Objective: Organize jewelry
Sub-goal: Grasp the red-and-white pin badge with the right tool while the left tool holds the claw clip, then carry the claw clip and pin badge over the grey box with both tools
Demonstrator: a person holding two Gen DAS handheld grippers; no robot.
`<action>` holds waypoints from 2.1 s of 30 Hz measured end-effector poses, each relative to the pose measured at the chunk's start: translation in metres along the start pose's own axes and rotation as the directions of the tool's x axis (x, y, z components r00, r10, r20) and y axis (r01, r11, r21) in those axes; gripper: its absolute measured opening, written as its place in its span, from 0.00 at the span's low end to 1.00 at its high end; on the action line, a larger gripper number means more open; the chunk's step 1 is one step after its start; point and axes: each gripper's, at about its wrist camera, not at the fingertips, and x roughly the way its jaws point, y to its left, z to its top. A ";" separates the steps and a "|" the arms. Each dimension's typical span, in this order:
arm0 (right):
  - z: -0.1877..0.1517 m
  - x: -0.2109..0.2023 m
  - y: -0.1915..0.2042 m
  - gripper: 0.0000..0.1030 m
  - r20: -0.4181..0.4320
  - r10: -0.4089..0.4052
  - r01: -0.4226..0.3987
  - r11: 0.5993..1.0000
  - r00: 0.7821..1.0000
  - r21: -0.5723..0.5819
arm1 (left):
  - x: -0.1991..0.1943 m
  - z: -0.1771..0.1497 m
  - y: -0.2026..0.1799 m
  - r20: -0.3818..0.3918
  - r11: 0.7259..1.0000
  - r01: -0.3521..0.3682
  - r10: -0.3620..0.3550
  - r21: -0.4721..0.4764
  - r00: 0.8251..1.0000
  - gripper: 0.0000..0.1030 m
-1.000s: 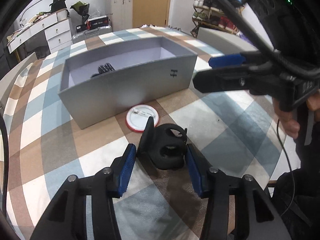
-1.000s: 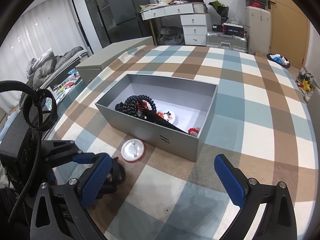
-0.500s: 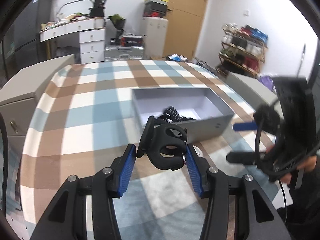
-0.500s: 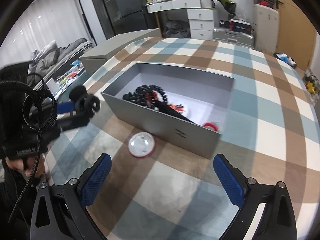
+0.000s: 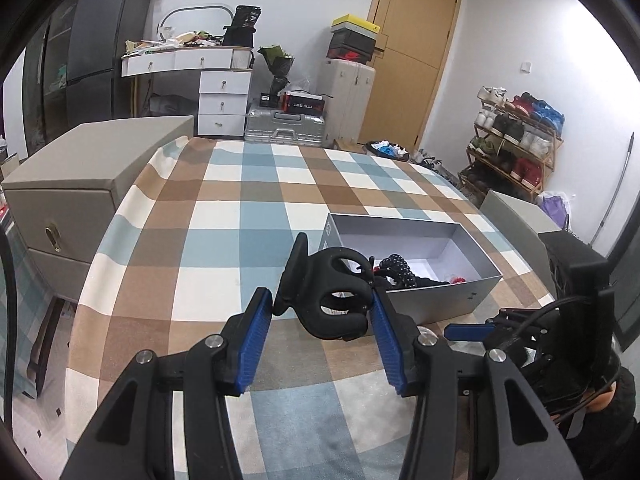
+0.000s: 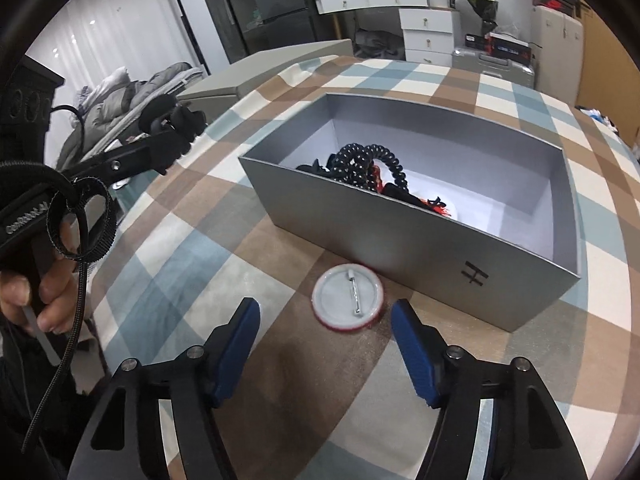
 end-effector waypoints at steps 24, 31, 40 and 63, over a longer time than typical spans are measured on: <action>-0.001 0.010 0.019 0.38 0.027 -0.143 0.145 0.983 0.989 -0.109 | 0.005 -0.003 -0.004 -0.030 1.000 0.005 -0.005 0.016 1.000 0.43; 0.001 0.000 0.017 0.38 0.040 -0.085 0.088 0.992 0.996 -0.092 | 0.005 -0.003 -0.005 -0.026 1.000 0.007 -0.007 0.017 1.000 0.43; 0.004 -0.021 0.016 0.38 0.089 -0.044 0.051 0.996 0.995 -0.079 | 0.004 -0.003 -0.007 -0.021 1.000 0.008 -0.007 0.028 1.000 0.43; 0.018 -0.076 -0.007 0.38 0.254 -0.044 0.043 0.999 0.966 0.010 | 0.005 0.007 -0.027 0.015 0.997 0.054 -0.055 0.061 0.998 0.43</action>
